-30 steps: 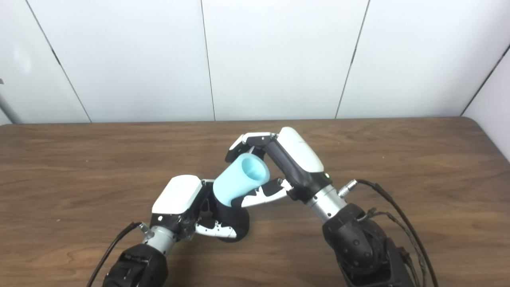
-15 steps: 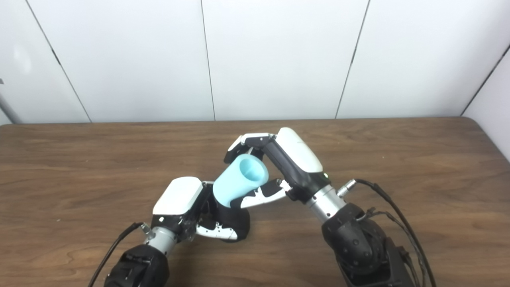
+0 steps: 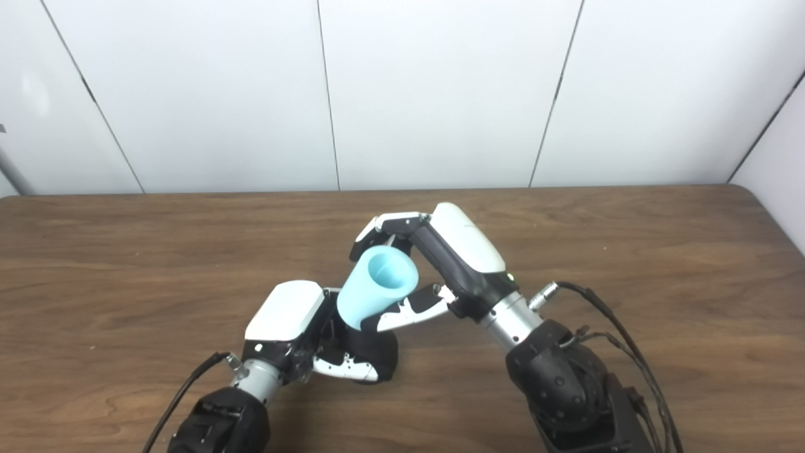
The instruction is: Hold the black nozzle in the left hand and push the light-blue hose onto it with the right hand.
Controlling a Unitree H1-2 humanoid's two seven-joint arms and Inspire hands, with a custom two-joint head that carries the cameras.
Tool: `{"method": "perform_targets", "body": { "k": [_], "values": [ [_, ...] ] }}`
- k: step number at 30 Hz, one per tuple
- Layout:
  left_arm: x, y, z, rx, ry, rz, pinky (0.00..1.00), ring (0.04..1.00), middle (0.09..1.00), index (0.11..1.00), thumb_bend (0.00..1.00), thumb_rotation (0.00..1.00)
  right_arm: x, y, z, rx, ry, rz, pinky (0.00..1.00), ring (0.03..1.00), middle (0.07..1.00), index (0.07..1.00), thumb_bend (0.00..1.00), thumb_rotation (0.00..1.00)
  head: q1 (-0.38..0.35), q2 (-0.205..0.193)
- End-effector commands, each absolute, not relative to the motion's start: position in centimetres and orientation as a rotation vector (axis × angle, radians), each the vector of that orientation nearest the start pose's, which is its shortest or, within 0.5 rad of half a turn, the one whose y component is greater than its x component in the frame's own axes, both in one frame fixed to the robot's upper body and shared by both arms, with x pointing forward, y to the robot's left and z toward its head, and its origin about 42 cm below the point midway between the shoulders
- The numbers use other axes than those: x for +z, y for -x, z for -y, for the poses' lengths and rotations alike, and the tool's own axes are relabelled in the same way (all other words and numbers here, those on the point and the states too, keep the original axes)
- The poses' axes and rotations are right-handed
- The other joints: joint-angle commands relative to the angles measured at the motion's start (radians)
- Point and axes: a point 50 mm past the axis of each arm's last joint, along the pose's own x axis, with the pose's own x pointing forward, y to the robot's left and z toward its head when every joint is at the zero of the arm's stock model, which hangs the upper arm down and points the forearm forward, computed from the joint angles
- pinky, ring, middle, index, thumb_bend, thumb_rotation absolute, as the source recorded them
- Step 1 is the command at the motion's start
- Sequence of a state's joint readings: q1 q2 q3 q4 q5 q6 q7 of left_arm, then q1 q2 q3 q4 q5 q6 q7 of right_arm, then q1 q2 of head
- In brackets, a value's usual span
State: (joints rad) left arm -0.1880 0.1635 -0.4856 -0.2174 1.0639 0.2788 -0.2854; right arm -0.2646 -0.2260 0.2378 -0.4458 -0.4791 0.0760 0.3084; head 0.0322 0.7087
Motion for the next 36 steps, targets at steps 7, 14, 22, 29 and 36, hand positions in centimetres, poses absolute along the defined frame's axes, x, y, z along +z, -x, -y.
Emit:
{"method": "perform_targets", "body": {
  "k": [7,14,22,29,36],
  "values": [
    [15.3,-29.4,-11.7,-0.477,-1.269,0.155,0.32,0.406,0.408,0.508,0.52,0.00,27.5,-31.1,16.5,0.465,0.782,0.570,0.35,0.389,0.503,0.532,0.51,0.00,0.001,0.003],
    [15.2,-29.2,-11.6,-0.486,-1.270,0.155,0.32,0.401,0.406,0.506,0.52,0.00,28.0,-31.9,16.3,0.404,0.765,0.582,0.34,0.376,0.502,0.550,0.51,0.00,0.001,0.003],
    [15.3,-29.1,-11.3,-0.491,-1.271,0.150,0.33,0.410,0.408,0.506,0.52,0.00,28.0,-32.2,16.3,0.392,0.761,0.559,0.36,0.383,0.499,0.543,0.51,0.00,0.001,0.005],
    [15.4,-29.0,-11.2,-0.489,-1.269,0.146,0.33,0.415,0.411,0.507,0.52,0.00,27.5,-32.1,16.5,0.395,0.774,0.535,0.36,0.371,0.494,0.557,0.51,0.00,0.003,0.009],
    [15.6,-29.2,-11.5,-0.473,-1.279,0.149,0.30,0.390,0.402,0.504,0.52,0.00,26.8,-31.9,16.7,0.399,0.778,0.497,0.36,0.371,0.493,0.560,0.51,0.00,0.001,0.013]
  ]
}}
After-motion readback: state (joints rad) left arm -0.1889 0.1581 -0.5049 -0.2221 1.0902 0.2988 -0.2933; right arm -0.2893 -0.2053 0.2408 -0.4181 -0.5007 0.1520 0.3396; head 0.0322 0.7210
